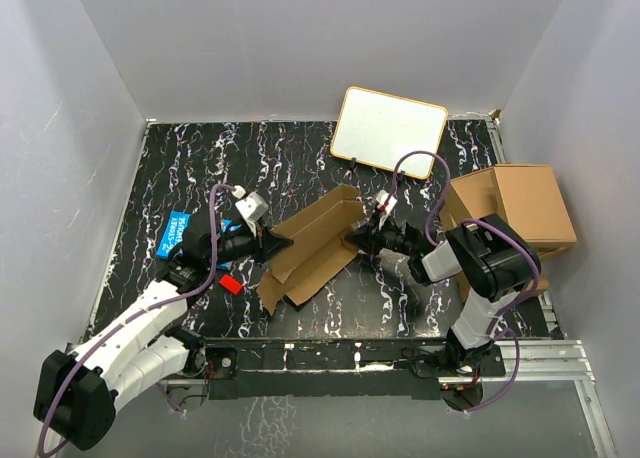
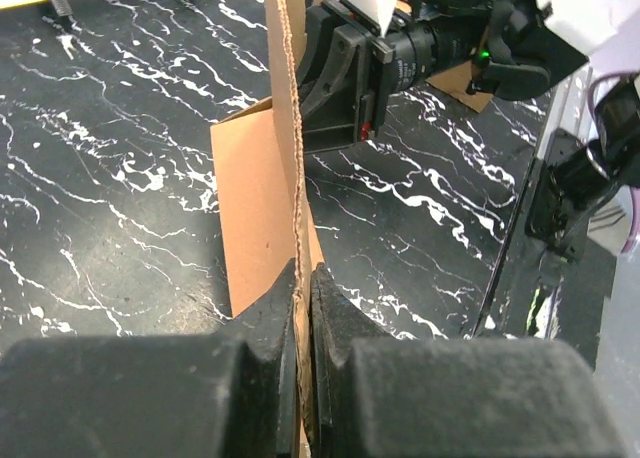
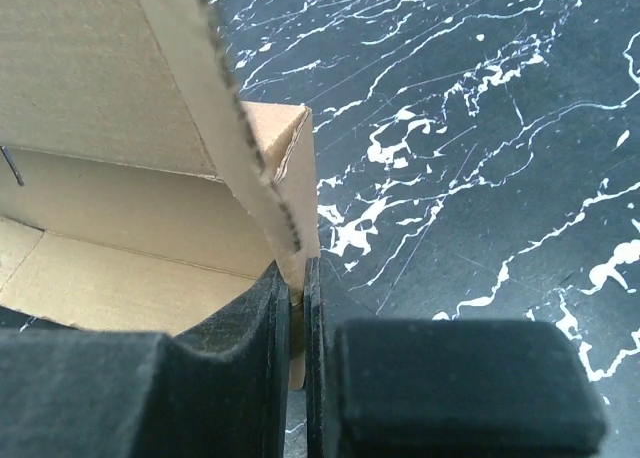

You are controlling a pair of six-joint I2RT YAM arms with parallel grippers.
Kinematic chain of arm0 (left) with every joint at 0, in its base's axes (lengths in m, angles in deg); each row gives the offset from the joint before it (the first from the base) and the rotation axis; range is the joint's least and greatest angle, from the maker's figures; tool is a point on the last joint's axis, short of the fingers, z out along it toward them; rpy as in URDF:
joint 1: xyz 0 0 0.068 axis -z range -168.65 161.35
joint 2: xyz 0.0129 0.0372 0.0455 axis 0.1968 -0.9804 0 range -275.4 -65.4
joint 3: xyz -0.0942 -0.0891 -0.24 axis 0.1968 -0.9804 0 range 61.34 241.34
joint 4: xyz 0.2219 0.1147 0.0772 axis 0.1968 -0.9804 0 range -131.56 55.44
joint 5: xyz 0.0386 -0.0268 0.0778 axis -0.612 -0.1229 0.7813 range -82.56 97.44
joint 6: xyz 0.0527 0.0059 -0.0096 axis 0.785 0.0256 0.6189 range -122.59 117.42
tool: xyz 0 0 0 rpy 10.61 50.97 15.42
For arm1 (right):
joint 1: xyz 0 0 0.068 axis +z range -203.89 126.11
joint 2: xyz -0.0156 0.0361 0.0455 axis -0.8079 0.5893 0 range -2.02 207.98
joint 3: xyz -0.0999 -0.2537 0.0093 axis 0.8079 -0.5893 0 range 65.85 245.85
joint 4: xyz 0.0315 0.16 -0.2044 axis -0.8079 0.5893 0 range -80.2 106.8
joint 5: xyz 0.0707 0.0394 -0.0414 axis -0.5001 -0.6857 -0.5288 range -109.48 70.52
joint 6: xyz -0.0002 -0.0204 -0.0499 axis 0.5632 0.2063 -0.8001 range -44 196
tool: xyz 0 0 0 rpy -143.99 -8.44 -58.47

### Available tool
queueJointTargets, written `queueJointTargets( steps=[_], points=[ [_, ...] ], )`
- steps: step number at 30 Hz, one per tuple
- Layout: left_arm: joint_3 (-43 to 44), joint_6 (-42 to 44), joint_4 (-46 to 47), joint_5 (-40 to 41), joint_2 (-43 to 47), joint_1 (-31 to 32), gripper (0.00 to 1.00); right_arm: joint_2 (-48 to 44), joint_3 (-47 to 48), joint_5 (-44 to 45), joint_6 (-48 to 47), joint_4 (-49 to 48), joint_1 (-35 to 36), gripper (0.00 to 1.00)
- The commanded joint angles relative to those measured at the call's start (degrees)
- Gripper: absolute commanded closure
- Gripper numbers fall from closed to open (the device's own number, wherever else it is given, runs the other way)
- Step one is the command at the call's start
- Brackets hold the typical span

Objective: Fold the paper box

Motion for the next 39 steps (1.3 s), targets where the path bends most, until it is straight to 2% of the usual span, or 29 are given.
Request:
queueJointTargets(
  steps=[1,5,8,14,16,17,22,26,33,39],
  points=[
    [0.0,-7.1,-0.5,7.0,2.6,-0.2,0.92,-6.6,4.5,-1.6,-4.9,5.4,0.2,0.92],
    [1.1,-11.8,-1.4,10.8,3.0,-0.2,0.76,-10.0,12.0,-2.3,-8.5,25.1,0.1,0.92],
    [2.3,-15.2,-3.0,13.4,3.1,-0.2,0.57,-11.0,17.3,-2.3,-13.1,38.6,0.2,0.92],
    [5.4,-19.9,-11.1,22.4,6.1,-0.2,0.21,-13.8,24.6,-0.2,-24.8,59.0,-0.2,0.92],
    [5.8,-20.9,-13.1,23.9,7.7,-0.2,0.15,-13.5,26.5,-0.4,-27.9,64.5,-0.6,0.92],
    [5.9,-21.2,-13.8,24.1,8.4,-0.2,0.13,-13.2,26.8,-1.3,-28.5,67.2,-1.1,0.92],
    [4.6,-23.8,-13.8,23.3,10.8,-0.3,0.12,-12.0,26.4,-2.6,-28.9,68.3,-2.0,0.92],
    [6.7,-27.9,-14.4,24.1,10.3,-0.3,0.07,-11.2,28.4,-2.2,-32.8,71.1,-2.0,0.92],
    [20.5,-30.1,-25.4,20.1,-2.5,-0.7,0.05,-11.6,27.1,-5.0,-33.8,69.2,-2.5,0.92],
    [34.0,-27.0,-34.5,14.8,-14.1,-0.9,0.08,-10.7,26.6,-5.4,-32.1,66.7,-2.5,0.92]
  ],
)
